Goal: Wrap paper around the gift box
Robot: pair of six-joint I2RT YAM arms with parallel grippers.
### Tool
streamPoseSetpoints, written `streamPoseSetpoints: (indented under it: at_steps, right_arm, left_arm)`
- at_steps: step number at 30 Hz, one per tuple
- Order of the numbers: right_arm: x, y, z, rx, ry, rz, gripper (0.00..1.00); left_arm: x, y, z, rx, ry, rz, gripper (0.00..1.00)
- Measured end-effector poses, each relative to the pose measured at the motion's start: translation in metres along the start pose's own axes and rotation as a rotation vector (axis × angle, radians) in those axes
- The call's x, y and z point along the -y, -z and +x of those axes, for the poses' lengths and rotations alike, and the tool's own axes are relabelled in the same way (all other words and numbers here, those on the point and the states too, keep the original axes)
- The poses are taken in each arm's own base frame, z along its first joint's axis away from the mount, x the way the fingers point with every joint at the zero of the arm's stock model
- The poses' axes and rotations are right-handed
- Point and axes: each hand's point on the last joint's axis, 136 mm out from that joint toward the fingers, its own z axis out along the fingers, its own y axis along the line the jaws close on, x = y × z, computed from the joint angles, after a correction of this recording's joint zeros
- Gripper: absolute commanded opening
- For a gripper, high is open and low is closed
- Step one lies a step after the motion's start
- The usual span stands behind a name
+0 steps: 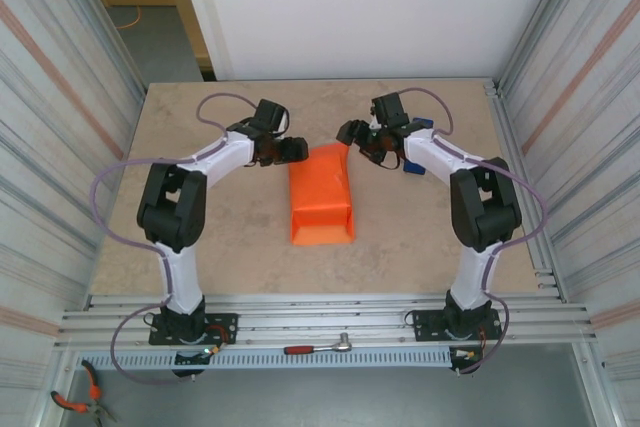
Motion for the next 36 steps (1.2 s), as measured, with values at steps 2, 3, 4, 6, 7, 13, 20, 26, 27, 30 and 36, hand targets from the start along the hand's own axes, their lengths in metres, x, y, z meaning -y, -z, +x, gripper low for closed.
streamPoseSetpoints:
  at_steps: [2,3,4,6,7,13,20,26,27,30,36]
  right_arm:
    - [0.006,-0.01,0.005,-0.026,-0.025,0.003,0.75]
    - [0.008,-0.015,0.007,-0.039,-0.035,0.003,0.75]
    - [0.01,-0.02,0.009,-0.048,-0.047,0.002,0.75]
    - [0.013,-0.028,0.013,-0.069,-0.066,-0.004,0.74]
    - [0.013,-0.031,0.014,-0.074,-0.076,-0.008,0.73]
    - [-0.003,-0.038,0.014,-0.093,-0.098,-0.064,0.7]
    - [-0.019,-0.043,0.012,-0.1,-0.119,-0.14,0.69]
    - [-0.011,-0.045,0.01,-0.093,-0.145,-0.152,0.74]
    - [-0.006,-0.045,0.012,-0.095,-0.151,-0.145,0.74]
    - [0.009,-0.037,0.018,-0.092,-0.167,-0.109,0.77]
    - [0.015,0.017,0.023,-0.009,-0.105,-0.064,0.79]
  left_arm:
    - [0.0,-0.006,0.005,-0.023,0.008,0.005,0.79]
    - [0.001,-0.007,0.007,-0.028,0.01,0.01,0.79]
    - [0.002,-0.007,0.007,-0.03,0.011,0.014,0.79]
    - [0.008,-0.005,0.005,-0.026,0.009,0.028,0.8]
    - [0.011,-0.005,0.005,-0.024,0.006,0.036,0.8]
    - [0.03,-0.006,0.008,-0.023,-0.006,0.079,0.8]
    - [0.035,-0.007,0.002,0.005,0.002,0.115,0.8]
    - [0.033,-0.008,-0.001,0.016,0.007,0.122,0.81]
    - [0.032,-0.008,-0.001,0.017,0.008,0.122,0.81]
    - [0.027,-0.004,-0.003,0.027,0.014,0.12,0.82]
    - [0.013,0.029,0.0,0.077,0.01,0.114,0.83]
